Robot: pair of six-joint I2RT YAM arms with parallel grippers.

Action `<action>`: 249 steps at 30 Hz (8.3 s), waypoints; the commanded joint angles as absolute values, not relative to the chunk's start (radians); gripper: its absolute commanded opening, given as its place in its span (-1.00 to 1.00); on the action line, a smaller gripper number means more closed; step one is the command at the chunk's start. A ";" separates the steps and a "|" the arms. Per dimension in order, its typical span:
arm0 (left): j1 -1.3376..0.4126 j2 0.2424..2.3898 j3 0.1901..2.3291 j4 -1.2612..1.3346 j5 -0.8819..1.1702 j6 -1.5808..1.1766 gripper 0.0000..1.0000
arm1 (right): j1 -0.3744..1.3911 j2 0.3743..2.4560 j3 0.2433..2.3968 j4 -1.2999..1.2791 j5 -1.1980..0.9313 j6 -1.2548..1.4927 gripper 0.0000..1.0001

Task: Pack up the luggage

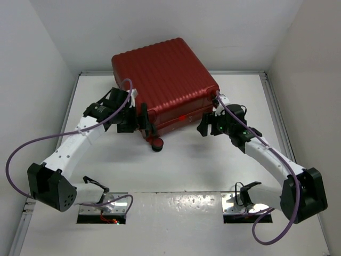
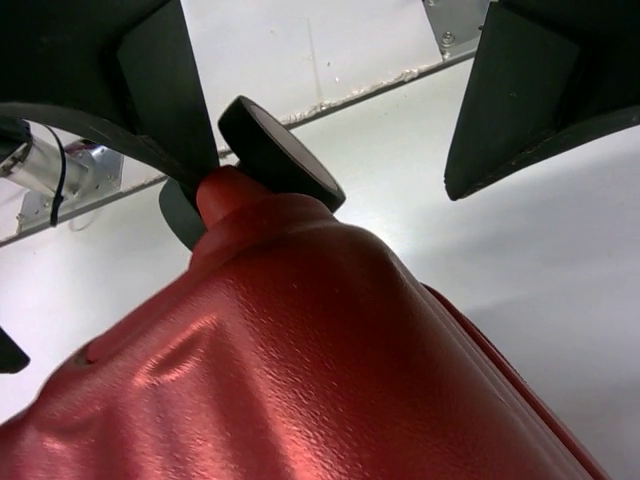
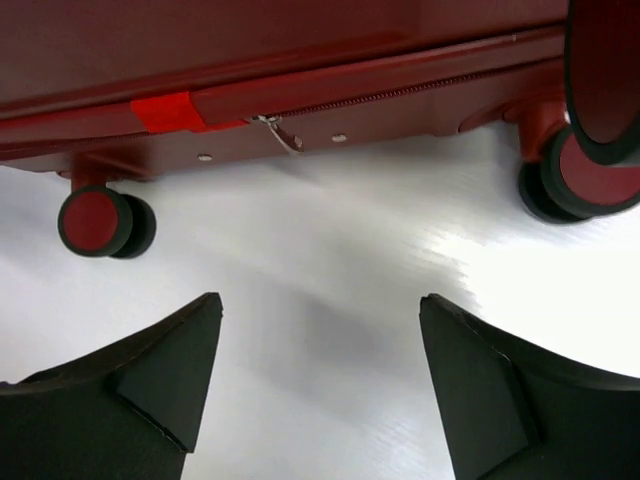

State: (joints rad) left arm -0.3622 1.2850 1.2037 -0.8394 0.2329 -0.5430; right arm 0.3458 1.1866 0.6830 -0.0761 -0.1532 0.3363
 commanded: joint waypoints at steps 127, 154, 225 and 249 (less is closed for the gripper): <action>0.124 1.465 1.143 -0.706 0.163 -0.528 -1.00 | 0.140 1.578 0.440 1.080 -0.051 0.187 -1.00; 0.285 1.669 1.342 -0.618 -0.103 -0.336 -1.00 | 0.089 1.957 0.897 1.080 -0.065 0.140 -1.00; -0.371 1.333 1.493 -0.527 0.065 -0.320 1.00 | 0.106 1.332 0.411 0.625 -0.321 0.339 0.36; -0.657 1.897 1.827 -0.606 -0.178 -0.575 1.00 | -0.107 1.081 0.315 0.457 -0.374 0.296 0.39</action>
State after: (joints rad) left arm -0.6498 1.8603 1.7569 -0.6662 -0.1268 -0.5674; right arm -0.0971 1.1019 0.3222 0.4313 -0.3515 0.2951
